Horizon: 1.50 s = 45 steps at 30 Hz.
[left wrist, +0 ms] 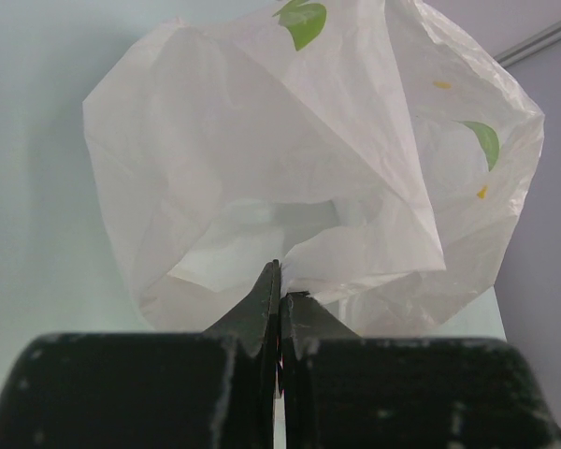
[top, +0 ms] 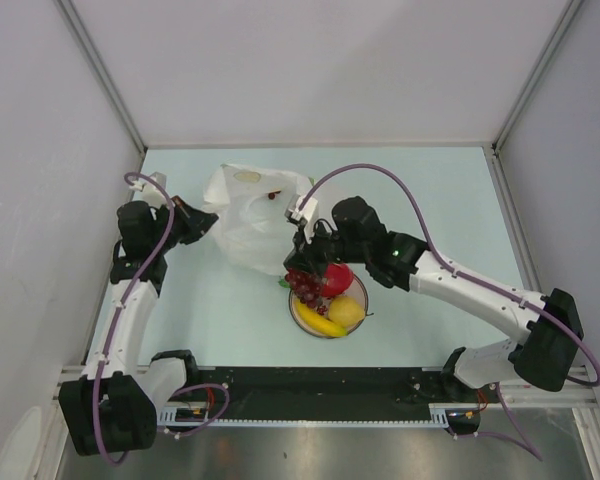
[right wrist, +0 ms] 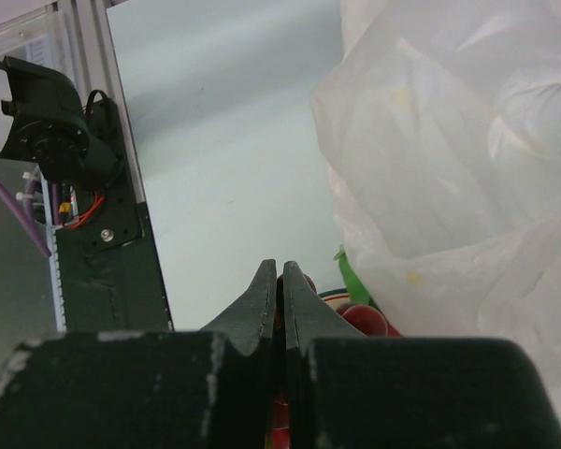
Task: Take the fake fruits out of the plastic bag
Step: Place the fake fruit on the plate.
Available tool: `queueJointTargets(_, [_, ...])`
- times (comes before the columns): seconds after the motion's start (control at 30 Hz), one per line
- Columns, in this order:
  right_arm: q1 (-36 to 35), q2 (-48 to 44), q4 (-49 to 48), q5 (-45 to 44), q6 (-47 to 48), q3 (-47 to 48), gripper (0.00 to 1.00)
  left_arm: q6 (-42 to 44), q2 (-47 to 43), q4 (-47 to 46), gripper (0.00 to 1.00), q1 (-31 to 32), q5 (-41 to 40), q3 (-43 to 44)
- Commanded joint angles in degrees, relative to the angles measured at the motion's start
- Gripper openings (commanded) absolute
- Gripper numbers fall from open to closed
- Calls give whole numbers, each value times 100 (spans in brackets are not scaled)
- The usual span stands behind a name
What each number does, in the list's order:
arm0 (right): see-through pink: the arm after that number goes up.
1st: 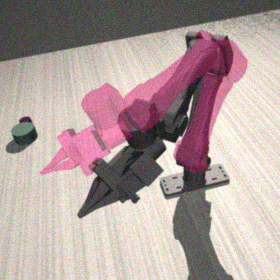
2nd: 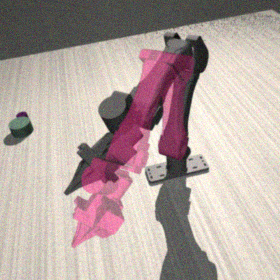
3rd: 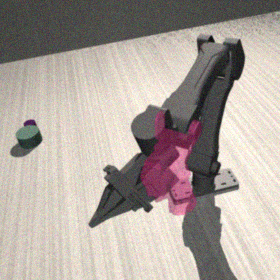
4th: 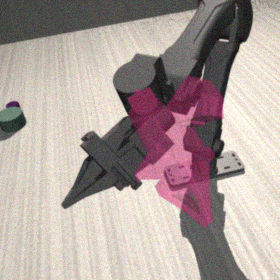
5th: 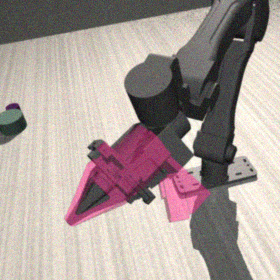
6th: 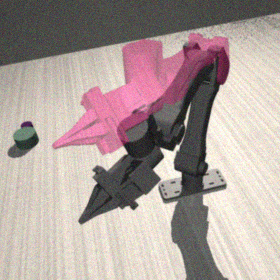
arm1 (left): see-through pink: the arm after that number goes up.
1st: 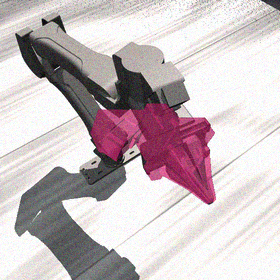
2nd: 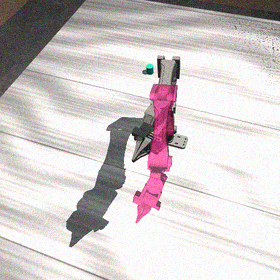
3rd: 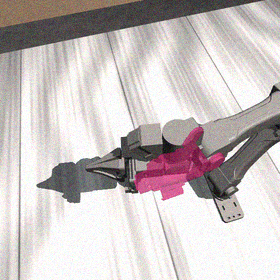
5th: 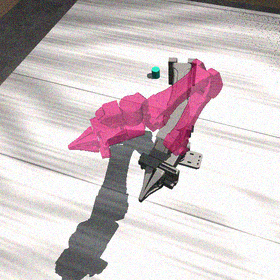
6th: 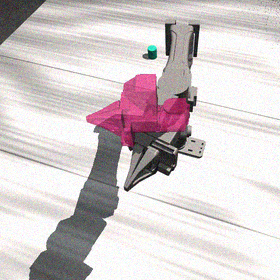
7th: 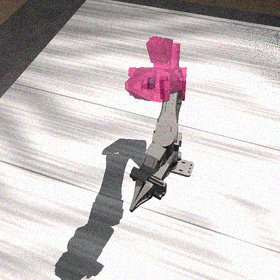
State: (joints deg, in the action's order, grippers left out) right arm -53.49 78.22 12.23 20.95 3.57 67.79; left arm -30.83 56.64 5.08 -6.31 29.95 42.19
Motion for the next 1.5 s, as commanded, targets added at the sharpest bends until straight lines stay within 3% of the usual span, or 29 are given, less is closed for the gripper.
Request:
queueJointTargets(0.0, [67, -131, -397, 260, -647, -178, 0, 209, 40, -25, 0, -72, -95, 140])
queueJointTargets(0.6, [454, -307, -353, -56, -1359, -908, 0, 235, 128, -42, 0, -125, -51, 96])
queueJointTargets(0.83, [533, -412, -168, -109, -1368, -1144, 8, 253, 66, -60, 0, -125, -51, -1])
queueJointTargets(1.1, [568, -465, -160, -249, -1395, -1295, 20, 244, 119, -113, 0, -116, -60, -45])
queueJointTargets(1.27, [691, -632, 8, -443, -1482, -1321, 47, 226, 119, -165, 0, -116, -60, -97])
queueJointTargets(1.37, [718, -685, -19, -399, -1518, -1330, 55, 226, 119, -200, 0, -117, -60, -141])
queueJointTargets(1.47, [744, -720, 16, -399, -1509, -1330, 57, 209, 119, -201, 0, -125, -51, -150])
